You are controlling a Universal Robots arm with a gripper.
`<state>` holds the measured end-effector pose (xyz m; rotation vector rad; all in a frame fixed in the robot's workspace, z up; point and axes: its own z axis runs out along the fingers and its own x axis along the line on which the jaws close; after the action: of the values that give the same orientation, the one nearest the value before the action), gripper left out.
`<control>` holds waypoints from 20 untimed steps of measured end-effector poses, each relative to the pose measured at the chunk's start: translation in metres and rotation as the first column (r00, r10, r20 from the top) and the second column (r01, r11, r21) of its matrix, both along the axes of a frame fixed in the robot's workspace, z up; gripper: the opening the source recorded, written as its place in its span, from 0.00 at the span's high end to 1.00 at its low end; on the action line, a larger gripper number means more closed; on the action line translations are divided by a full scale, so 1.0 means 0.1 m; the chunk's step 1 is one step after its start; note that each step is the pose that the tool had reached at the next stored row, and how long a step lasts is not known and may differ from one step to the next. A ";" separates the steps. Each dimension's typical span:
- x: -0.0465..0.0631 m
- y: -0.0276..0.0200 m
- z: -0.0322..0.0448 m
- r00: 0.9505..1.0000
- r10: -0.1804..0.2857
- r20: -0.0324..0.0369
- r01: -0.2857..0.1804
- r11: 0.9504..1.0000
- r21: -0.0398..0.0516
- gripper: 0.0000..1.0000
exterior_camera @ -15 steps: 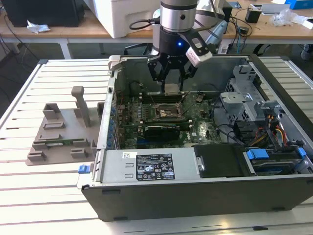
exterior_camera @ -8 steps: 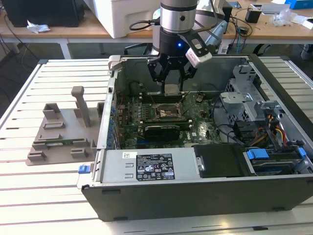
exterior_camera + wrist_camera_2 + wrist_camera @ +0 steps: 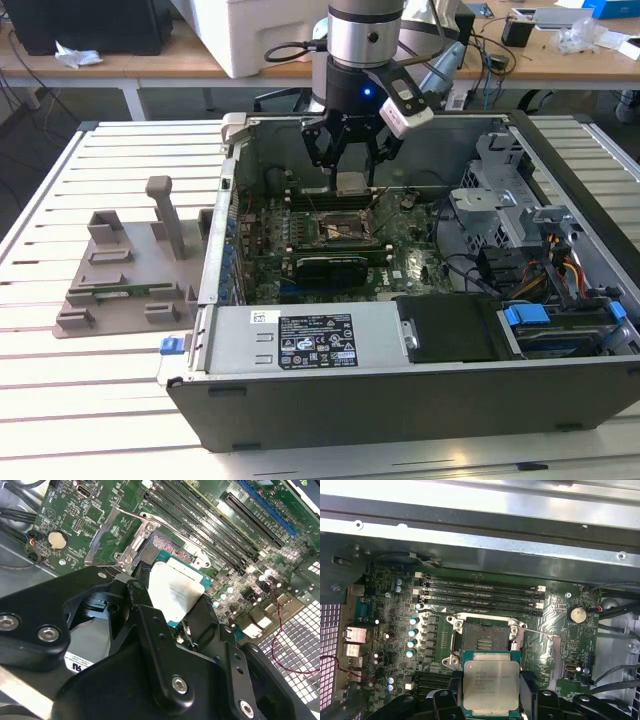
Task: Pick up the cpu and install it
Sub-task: 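Place the cpu into insertion slot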
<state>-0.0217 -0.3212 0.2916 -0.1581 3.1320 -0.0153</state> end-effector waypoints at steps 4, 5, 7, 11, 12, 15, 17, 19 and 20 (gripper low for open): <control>0.00 0.000 0.000 0.997 -0.078 0.000 0.078 0.997 0.000 0.45; 0.00 0.000 0.000 0.996 -0.091 0.000 0.091 0.996 0.000 0.45; 0.00 0.000 0.000 0.990 -0.140 0.000 0.140 0.990 0.000 0.45; 0.00 0.000 0.000 0.978 -0.210 0.000 0.210 0.978 0.000 0.45; 0.00 0.000 0.000 0.967 -0.253 0.000 0.253 0.967 -0.001 0.45; 0.00 0.000 0.000 0.952 -0.306 0.000 0.306 0.952 -0.001 0.45; 0.00 0.000 0.000 0.940 -0.342 0.001 0.342 0.940 -0.002 0.45; 0.00 0.000 -0.001 0.926 -0.377 0.001 0.377 0.926 -0.003 0.45; 0.00 0.000 0.000 0.921 -0.389 0.001 0.389 0.921 -0.003 0.45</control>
<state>-0.0218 -0.3212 0.2915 0.4676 3.1028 -0.0218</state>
